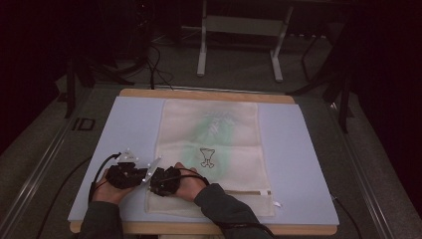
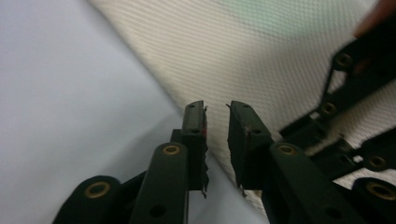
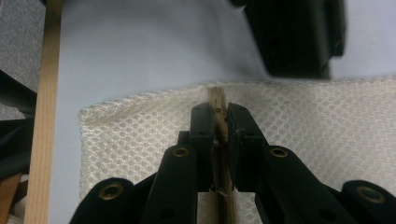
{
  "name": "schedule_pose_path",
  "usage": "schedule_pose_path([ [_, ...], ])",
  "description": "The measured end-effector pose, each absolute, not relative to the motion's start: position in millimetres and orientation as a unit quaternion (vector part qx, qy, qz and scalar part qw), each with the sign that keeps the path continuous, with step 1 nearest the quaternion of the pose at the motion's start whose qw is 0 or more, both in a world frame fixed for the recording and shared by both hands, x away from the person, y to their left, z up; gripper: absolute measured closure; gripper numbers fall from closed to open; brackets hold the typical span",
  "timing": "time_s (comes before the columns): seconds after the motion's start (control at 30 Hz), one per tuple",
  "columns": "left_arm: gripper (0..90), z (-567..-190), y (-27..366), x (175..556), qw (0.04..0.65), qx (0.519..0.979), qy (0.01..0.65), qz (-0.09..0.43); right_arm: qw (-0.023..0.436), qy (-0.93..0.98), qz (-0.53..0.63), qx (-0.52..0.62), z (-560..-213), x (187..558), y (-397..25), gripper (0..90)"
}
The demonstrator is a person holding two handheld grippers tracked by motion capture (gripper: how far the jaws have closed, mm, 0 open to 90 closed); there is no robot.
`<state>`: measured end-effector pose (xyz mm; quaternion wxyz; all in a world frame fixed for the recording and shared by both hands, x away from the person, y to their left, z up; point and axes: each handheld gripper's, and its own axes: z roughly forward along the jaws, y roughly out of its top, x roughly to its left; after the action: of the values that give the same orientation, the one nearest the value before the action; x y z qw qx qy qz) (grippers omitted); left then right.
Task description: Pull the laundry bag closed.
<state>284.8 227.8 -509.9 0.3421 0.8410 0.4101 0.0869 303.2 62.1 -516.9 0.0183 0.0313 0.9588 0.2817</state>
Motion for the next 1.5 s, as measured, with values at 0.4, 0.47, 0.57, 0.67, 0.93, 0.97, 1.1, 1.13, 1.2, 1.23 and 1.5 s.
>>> schedule_pose_path([
  [0.4, 87.0, -515.0, 222.9, 283.3, 0.317, 0.854, 0.407, 0.066, 0.015, 0.956, 0.289, 0.038, -518.3, 303.5, 60.1, 81.9],
  [0.47, 87.2, -517.0, 223.6, 284.4, 0.318, 0.853, 0.409, 0.053, 0.014, 0.956, 0.29, 0.038, -518.4, 303.7, 59.9, 81.9],
  [0.57, 88.0, -517.8, 222.7, 284.1, 0.315, 0.855, 0.409, 0.05, 0.013, 0.956, 0.29, 0.041, -518.6, 303.8, 59.6, 81.8],
  [0.67, 89.1, -518.9, 222.4, 284.6, 0.311, 0.857, 0.408, 0.045, 0.009, 0.955, 0.292, 0.044, -518.8, 304.5, 59.2, 81.8],
  [0.93, 90.0, -520.9, 221.1, 288.0, 0.301, 0.861, 0.409, 0.019, 0.0, 0.959, 0.28, 0.042, -516.4, 306.6, 61.1, 82.0],
  [0.97, 90.0, -520.8, 220.8, 288.3, 0.301, 0.86, 0.412, 0.018, 0.0, 0.96, 0.278, 0.04, -516.0, 306.7, 61.4, 82.0],
  [1.1, 90.0, -521.3, 220.2, 288.6, 0.303, 0.858, 0.415, 0.017, 0.003, 0.963, 0.268, 0.03, -513.8, 306.1, 61.0, 82.2],
  [1.13, 90.0, -521.4, 221.0, 288.8, 0.303, 0.858, 0.413, 0.016, 0.005, 0.963, 0.268, 0.029, -513.5, 306.2, 60.7, 82.2],
  [1.2, 90.0, -521.5, 222.0, 289.3, 0.304, 0.859, 0.411, 0.013, 0.004, 0.964, 0.266, 0.03, -513.2, 305.9, 60.1, 82.2],
  [1.23, 90.0, -521.6, 222.2, 289.6, 0.304, 0.859, 0.411, 0.012, 0.004, 0.964, 0.265, 0.029, -513.2, 306.0, 59.8, 82.3],
  [1.5, 90.0, -522.4, 223.1, 289.6, 0.31, 0.859, 0.407, 0.012, 0.002, 0.966, 0.256, 0.02, -512.1, 307.3, 51.9, 82.2],
])
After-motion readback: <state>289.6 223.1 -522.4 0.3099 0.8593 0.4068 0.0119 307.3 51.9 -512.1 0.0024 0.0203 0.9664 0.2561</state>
